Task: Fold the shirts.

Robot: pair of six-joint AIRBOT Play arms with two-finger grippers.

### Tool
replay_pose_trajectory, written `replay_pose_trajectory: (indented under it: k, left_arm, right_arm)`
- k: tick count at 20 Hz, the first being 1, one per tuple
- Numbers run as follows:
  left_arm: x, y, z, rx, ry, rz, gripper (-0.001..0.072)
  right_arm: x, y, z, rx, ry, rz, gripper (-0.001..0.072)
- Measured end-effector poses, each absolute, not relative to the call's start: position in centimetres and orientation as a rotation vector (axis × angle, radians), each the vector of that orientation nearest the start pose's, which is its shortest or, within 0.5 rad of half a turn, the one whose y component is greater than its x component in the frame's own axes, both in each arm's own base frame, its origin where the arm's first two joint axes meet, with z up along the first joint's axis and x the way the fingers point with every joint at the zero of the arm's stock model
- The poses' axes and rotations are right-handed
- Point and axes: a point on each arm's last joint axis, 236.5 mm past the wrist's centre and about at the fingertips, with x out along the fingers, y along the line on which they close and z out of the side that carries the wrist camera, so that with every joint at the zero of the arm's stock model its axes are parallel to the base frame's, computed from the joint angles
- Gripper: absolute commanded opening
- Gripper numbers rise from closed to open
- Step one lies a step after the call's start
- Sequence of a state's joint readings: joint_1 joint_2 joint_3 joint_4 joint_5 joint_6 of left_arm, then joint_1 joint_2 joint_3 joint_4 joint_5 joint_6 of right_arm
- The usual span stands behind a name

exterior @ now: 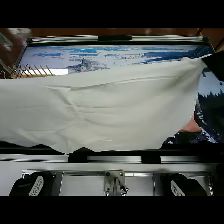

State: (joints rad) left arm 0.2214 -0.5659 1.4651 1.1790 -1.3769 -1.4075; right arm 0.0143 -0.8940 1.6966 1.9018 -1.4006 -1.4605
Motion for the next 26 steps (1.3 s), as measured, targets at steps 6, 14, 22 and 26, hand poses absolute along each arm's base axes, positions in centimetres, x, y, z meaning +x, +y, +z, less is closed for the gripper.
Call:
replay_pose_trajectory:
  k: [6,14,22,26]
  left_arm:
    - [33.7,-2.8,25.9,-0.254,0.572,-0.198,0.0029]
    - [44.7,-3.2,13.8,-0.44,0.744,-0.189,0.018]
    - [43.0,-2.8,8.7,-0.493,0.992,-0.194,0.0592]
    - [37.3,1.1,6.6,-0.466,1.188,-0.128,0.0484]
  right_arm:
    - [44.5,9.3,25.4,0.369,0.741,0.281,0.0043]
    - [55.9,10.0,13.5,0.568,0.789,0.231,0.0098]
    - [53.2,6.8,12.2,0.456,0.899,0.212,0.0599]
    - [46.2,-0.1,10.1,0.258,1.145,0.086,0.0471]
